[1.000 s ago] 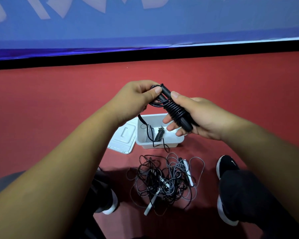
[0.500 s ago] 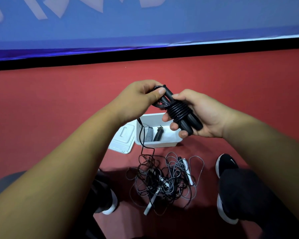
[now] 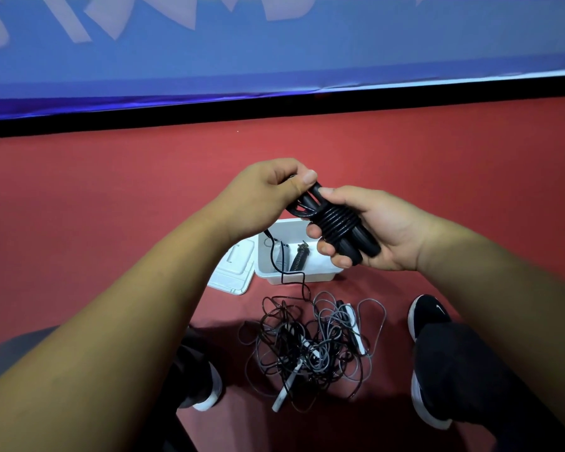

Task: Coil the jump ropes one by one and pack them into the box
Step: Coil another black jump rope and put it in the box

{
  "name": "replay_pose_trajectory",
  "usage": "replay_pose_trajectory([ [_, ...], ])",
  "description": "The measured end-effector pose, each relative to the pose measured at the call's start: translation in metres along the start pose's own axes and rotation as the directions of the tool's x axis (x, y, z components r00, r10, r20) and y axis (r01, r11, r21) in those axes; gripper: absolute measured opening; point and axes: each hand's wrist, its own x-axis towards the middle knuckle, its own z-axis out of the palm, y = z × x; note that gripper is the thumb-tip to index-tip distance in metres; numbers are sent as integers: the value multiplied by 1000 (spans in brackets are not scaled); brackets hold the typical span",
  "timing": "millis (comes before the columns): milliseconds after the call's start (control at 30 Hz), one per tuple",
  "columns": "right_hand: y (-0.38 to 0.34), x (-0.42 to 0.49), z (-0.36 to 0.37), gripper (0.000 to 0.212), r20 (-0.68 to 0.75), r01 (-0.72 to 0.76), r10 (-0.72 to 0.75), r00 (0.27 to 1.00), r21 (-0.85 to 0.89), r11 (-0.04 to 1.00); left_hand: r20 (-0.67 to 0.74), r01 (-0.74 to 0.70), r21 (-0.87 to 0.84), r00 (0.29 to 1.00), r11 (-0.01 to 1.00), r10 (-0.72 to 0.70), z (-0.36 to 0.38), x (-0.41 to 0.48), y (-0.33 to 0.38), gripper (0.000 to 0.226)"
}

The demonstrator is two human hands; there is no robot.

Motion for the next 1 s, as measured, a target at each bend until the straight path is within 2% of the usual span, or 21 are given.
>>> replay_pose_trajectory([
  [133,2,6,6,64,-28,13,-13,1000,4,1000,-5,19,-7,1000,1000,-19,-6,1,-3,26],
  [333,2,5,9,47,-111,0,-9,994,-76,997,-33,58,-23,998,998,-58,-2,0,-7,26],
  [433,-1,3,14,47,-166,-10,-12,986,-130,991,-75,72,-25,994,997,-74,0,1,-12,28],
  [700,-13,0,19,49,-232,-132,78,970,-227,965,-116,160,-115,978,980,-173,0,5,-16,33],
  [833,-15,2,18,44,-288,-93,-41,957,-437,895,-111,154,-125,979,980,-168,-1,7,-17,33],
  [1000,-11,4,13,41,-275,-42,-75,959,-396,917,-106,123,-50,986,991,-127,1,8,-21,32],
])
